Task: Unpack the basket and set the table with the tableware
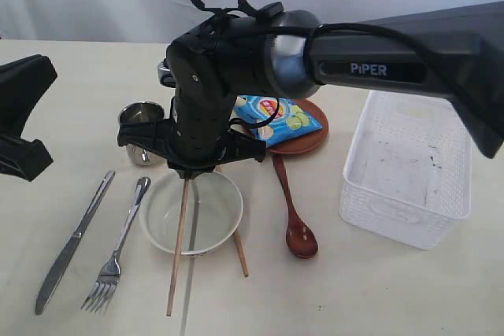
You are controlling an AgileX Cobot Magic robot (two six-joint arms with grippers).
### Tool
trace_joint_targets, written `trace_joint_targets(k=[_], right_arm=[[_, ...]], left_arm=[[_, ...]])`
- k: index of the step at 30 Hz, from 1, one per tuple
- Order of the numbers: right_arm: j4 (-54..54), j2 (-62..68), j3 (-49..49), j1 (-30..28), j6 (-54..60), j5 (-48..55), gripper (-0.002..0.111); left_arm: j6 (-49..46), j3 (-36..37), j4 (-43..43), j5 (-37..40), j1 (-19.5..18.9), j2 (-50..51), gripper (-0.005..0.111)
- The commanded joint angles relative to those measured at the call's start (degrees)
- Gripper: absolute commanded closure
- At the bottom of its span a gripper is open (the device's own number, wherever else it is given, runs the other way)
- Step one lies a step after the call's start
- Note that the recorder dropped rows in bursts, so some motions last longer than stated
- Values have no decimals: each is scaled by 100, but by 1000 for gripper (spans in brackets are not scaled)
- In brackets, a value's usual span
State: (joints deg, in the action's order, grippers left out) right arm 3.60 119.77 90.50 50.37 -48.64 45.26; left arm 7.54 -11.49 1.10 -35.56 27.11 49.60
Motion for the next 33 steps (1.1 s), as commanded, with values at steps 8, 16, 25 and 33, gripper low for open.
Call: trace_joint_targets(k=[8,16,25,33], right_arm=[[86,-3,0,-13,-71,-20,108],[87,-3,0,-13,-84,-44,108],[87,-3,0,-13,-114,-43,82],[185,-3,0,-13,-149,-43,64]], left_arm=[[-23,35,20,-14,13,-26,107],[-23,35,20,-14,13,-26,107],[-23,35,20,-14,13,-26,107],[-23,35,20,-14,13,-26,107]])
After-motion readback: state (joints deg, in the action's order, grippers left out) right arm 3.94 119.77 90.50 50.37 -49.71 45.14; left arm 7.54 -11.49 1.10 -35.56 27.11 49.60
